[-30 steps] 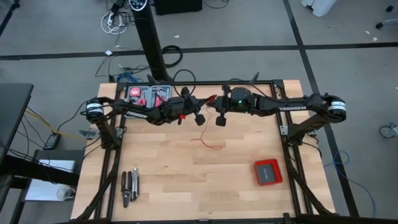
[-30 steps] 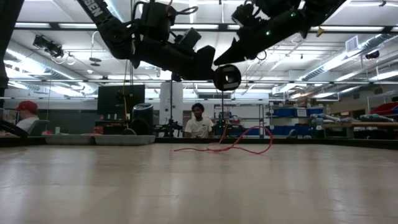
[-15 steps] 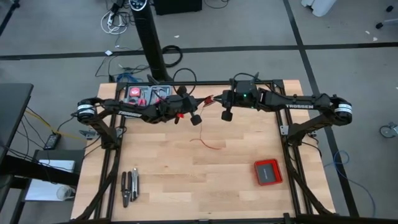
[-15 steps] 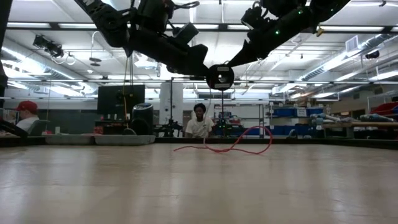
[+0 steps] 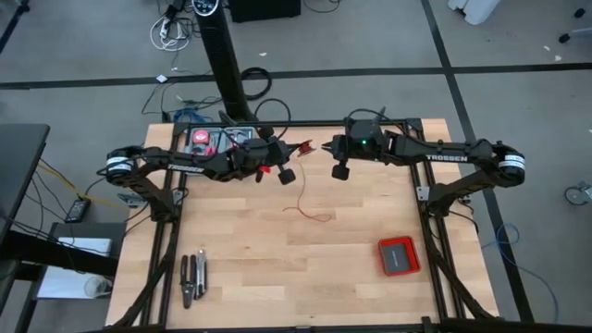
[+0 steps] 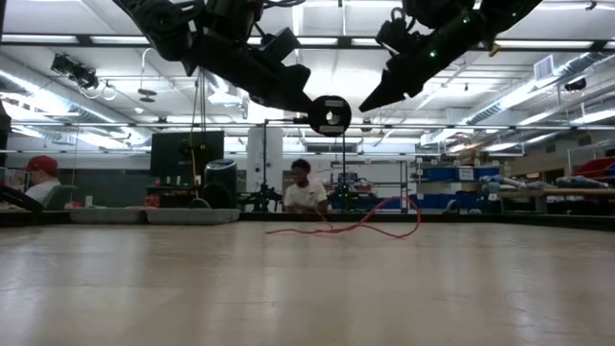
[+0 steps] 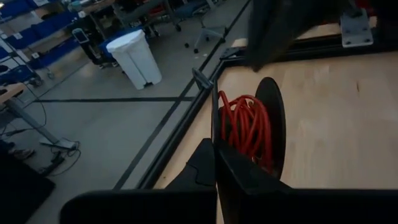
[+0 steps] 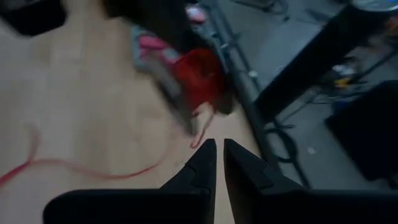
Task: Coil cords
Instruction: Coil the red wire onto the spool
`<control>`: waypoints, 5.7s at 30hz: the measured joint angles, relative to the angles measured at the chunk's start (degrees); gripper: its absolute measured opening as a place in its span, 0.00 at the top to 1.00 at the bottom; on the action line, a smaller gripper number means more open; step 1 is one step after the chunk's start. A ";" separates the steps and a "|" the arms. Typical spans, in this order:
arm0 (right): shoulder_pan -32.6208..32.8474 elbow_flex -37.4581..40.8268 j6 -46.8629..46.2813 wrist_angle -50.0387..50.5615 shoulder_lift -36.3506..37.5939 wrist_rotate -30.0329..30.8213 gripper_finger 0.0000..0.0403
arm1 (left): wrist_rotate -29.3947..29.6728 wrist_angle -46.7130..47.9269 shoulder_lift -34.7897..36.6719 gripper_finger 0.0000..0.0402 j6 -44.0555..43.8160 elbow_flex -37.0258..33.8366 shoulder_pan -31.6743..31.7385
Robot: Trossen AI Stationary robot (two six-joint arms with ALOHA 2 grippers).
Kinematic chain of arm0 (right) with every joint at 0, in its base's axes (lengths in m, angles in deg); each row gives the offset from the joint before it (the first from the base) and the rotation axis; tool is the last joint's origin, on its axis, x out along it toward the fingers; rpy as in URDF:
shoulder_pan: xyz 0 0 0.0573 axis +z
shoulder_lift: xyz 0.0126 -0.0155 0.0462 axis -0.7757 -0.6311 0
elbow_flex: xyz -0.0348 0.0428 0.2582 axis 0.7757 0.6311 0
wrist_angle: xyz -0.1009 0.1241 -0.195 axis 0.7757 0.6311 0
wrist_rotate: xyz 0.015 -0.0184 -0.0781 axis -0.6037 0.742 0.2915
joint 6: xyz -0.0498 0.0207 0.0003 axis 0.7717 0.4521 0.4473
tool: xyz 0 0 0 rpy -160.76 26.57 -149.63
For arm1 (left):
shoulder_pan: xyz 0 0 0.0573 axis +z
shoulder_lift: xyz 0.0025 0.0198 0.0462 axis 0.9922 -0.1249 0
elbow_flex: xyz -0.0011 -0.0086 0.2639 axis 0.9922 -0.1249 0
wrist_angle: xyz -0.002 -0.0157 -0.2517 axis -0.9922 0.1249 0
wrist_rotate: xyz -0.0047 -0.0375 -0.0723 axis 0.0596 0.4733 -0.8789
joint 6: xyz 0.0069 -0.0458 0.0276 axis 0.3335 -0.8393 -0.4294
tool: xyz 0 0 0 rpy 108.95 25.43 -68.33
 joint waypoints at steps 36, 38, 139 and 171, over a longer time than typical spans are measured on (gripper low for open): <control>16.20 5.70 18.36 -5.72 -3.21 25.19 0.87 | -2.17 -14.04 0.10 1.00 -24.65 0.00 -0.02; 16.36 5.68 16.48 -5.26 -3.96 22.98 0.83 | -3.12 -14.53 0.10 1.00 -25.51 0.00 -0.02; 14.40 13.16 1.18 -25.31 -2.21 29.54 1.00 | -9.06 -15.00 0.05 1.00 -28.51 -0.04 -0.42; 17.13 13.16 -12.71 -18.70 -2.21 21.74 1.00 | -8.28 -15.96 0.05 1.00 -27.20 -0.04 -0.42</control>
